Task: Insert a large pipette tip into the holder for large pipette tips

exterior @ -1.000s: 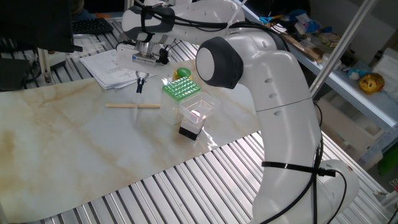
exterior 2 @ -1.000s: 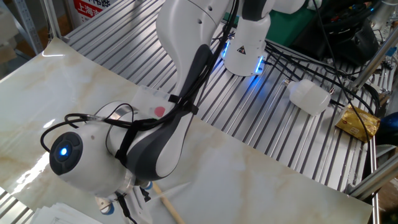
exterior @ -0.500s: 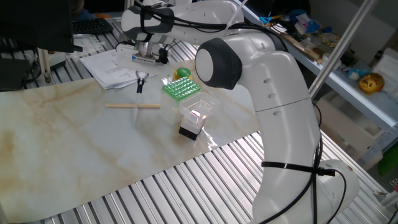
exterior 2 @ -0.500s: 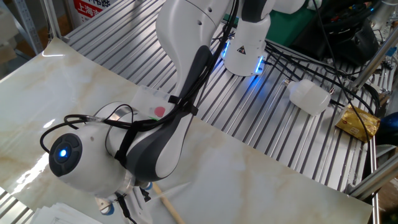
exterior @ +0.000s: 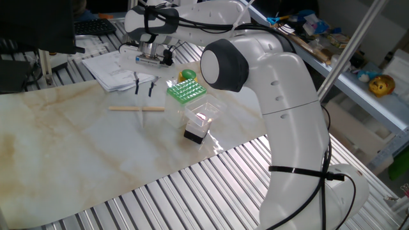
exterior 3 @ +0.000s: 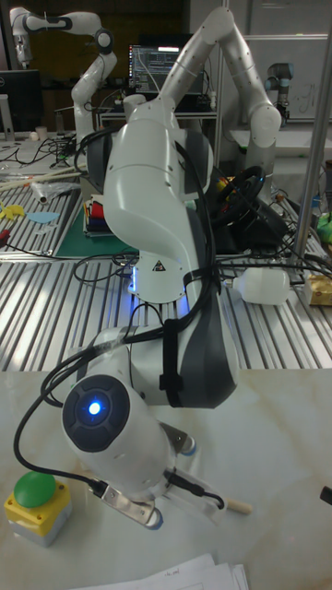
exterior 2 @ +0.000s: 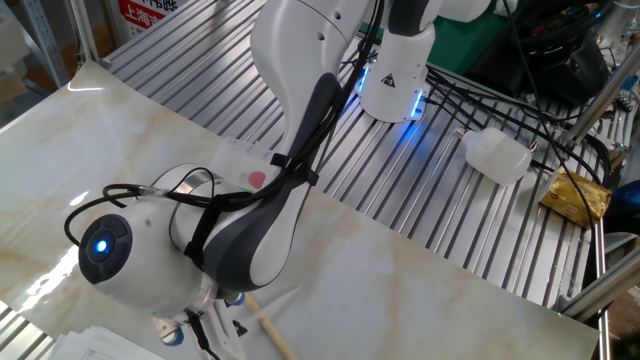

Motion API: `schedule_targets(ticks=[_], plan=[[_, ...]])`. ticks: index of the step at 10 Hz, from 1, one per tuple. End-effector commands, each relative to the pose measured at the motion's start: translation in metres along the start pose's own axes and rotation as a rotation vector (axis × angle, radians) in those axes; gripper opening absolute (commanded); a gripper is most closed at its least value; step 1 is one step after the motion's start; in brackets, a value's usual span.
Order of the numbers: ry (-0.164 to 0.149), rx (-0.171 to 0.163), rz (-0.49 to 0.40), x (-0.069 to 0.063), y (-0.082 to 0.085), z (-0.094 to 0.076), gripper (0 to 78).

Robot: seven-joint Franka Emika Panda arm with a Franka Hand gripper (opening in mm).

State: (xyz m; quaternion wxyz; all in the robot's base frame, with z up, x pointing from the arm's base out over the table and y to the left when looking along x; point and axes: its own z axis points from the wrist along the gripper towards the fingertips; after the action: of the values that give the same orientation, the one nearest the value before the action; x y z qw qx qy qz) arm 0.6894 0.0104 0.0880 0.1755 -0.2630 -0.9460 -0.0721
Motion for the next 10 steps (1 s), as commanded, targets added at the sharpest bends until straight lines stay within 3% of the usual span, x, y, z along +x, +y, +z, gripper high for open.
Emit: schedule_targets(ticks=[1,6,7,10], plan=[[-0.002,0.0,0.001,-0.0005,0.0003,-0.0021,77.4],[-0.002,0.0,0.001,-0.0005,0.0003,-0.0021,77.4],[0.026,0.012,-0.032,-0.0032,0.0031,0.0002,77.4],[0.044,0.014,-0.033,-0.0034,0.005,0.0013,77.4]])
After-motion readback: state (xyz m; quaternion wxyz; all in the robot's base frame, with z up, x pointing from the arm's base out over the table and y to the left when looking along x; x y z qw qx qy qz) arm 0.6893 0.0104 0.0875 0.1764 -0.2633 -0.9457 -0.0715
